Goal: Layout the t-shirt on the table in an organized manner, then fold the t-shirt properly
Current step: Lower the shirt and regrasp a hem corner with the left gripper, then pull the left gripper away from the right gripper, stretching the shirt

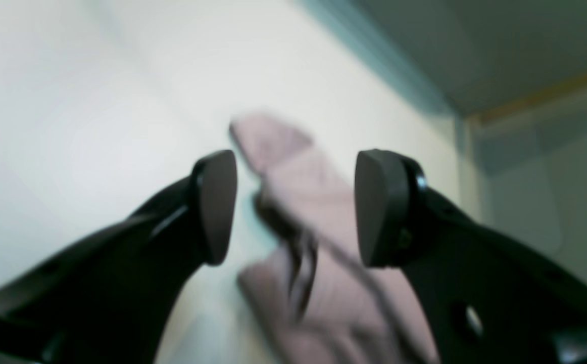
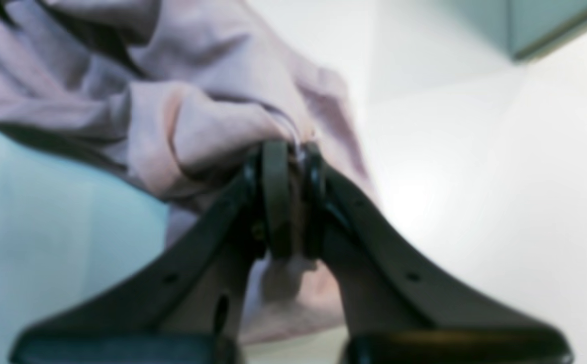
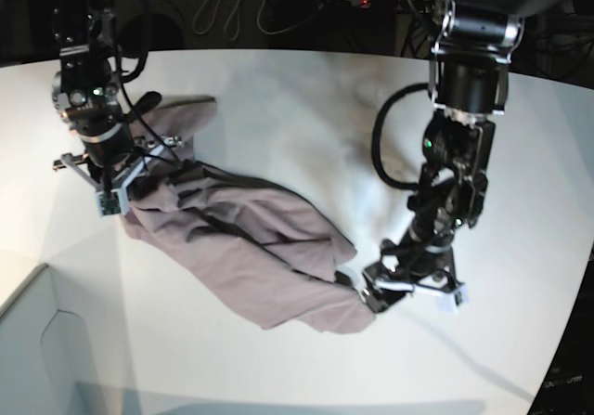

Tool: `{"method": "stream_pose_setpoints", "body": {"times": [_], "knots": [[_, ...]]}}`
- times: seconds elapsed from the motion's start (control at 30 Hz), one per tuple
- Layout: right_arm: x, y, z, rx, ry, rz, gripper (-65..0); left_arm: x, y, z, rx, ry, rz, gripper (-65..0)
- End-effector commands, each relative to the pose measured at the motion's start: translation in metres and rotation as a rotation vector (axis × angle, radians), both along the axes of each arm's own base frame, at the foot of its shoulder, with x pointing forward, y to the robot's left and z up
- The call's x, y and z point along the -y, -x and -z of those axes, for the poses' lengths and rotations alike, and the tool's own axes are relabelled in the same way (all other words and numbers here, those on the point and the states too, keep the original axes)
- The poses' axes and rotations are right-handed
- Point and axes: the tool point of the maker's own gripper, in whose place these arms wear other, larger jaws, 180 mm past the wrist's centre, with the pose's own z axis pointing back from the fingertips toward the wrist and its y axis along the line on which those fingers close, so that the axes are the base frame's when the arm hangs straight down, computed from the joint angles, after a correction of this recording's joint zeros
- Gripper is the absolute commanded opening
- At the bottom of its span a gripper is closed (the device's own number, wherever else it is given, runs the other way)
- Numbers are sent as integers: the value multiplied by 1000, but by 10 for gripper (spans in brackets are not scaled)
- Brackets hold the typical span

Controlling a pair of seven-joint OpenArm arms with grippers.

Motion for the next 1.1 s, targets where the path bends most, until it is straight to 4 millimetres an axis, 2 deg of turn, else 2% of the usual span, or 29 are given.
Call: {"method": "stream_pose_setpoints", "body": {"times": [0.0,0.07,0.13,0.27,0.4,0.57,0.73,0.87,0.97,1.07], "knots": [[3,-8,-13,53,8,5,-650,14,-5,-19,62,0,37,-289],[3,-8,-13,52,7,5,-650,37,12,1,20,-22,107,-289],[-2,-8,-12,52,-7,8,-650,54,20,8,5,-37,159,-289],[-3,-7,-11,49,-12,9,-650,71,28,23,-31,-49,206,-290],[-3,-5,-9,44,-12,9,-650,68,31,43,-87,-58,201,-292],[-2,-4,-8,37,-10,13,-650,69,25,58,-139,-63,196,-292],[-1,-3,-8,34,-10,15,-650,84,19,53,-134,-40,204,-292],[-1,-3,-7,33,-9,17,-650,87,10,46,-123,-38,205,-292],[0,-3,-7,33,-8,16,-650,98,11,55,-156,-25,211,-293],[0,-2,-7,32,-6,16,-650,96,10,63,-185,-31,207,-315]]}}
